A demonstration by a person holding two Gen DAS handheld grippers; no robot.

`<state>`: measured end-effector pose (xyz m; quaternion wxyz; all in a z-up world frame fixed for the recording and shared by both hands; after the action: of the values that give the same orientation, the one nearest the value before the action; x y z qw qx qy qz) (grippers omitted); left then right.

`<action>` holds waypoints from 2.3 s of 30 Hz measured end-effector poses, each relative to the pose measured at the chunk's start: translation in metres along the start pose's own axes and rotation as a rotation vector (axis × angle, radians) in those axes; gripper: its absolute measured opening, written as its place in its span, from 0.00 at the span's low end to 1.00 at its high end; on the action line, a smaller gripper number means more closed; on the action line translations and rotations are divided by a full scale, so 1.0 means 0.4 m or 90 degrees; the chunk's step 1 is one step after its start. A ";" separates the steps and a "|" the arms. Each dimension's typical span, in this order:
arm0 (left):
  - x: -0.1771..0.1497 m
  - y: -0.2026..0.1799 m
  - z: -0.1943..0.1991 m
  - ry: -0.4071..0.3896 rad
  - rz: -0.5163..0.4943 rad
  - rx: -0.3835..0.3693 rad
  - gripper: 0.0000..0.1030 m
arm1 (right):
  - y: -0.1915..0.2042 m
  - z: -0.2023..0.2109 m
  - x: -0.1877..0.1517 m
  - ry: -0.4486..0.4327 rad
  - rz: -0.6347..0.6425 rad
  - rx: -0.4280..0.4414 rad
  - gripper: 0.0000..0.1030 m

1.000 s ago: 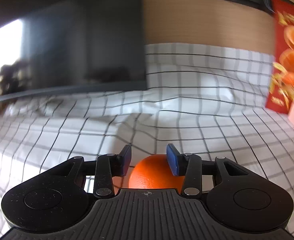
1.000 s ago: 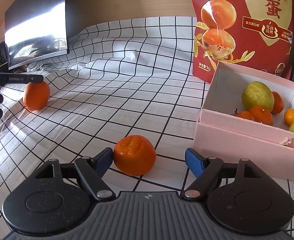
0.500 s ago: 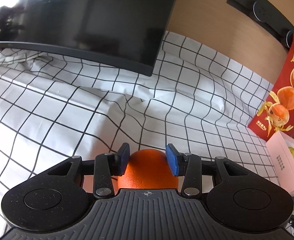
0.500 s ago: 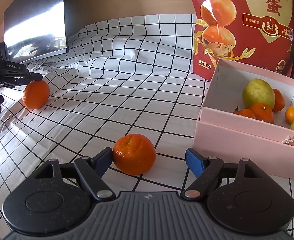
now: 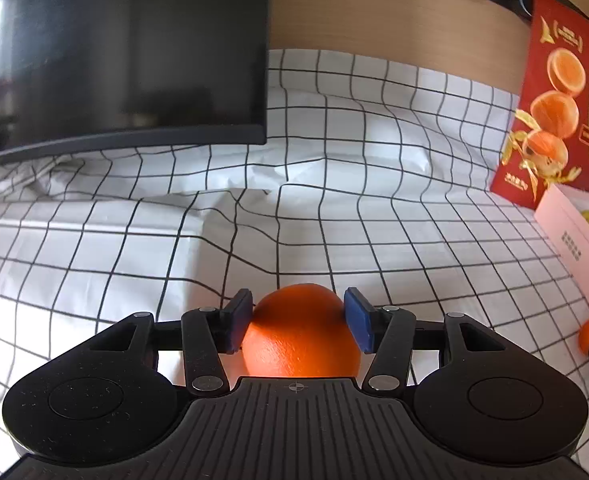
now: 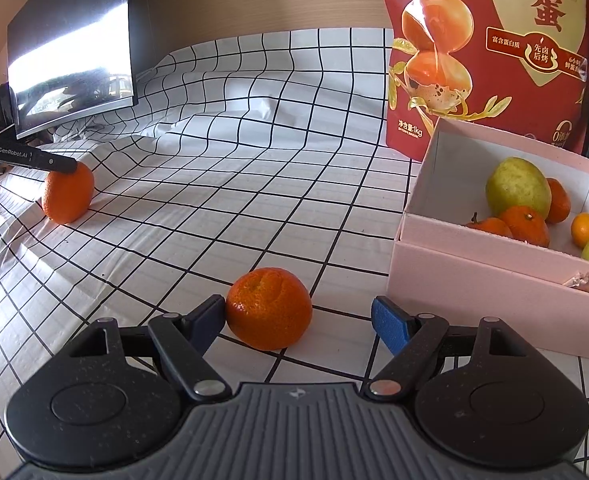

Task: Organize fruits
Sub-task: 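Close the left gripper around the large orange and lift it, then grasp the mandarin with the right gripper while the left gripper holds the orange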

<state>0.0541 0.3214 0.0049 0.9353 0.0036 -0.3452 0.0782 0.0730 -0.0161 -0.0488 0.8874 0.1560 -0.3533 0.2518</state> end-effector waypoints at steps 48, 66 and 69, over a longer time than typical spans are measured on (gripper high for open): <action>-0.078 -0.041 -0.051 -0.048 0.077 -0.040 0.74 | 0.000 -0.009 -0.001 0.013 -0.001 0.001 0.79; -0.237 -0.477 0.030 -0.006 -0.051 -0.220 0.75 | 0.011 0.001 0.001 -0.004 0.016 0.011 0.65; -0.238 -0.472 0.033 -0.007 -0.041 -0.230 0.75 | 0.029 -0.005 0.001 0.005 0.046 0.009 0.55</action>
<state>0.0023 0.1204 -0.0377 0.9207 -0.1527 -0.3588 -0.0149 0.0677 -0.0055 -0.0488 0.8779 0.1484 -0.3535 0.2870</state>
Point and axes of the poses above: each gripper's, at about its wrist camera, not at the fingertips, and z roughly against the way its jaws point, y to its left, x to its top, the point moved 8 cm from there along -z, roughly the way its jaws point, and after that the axes turned 10 degrees about y, right-handed, at the moved point
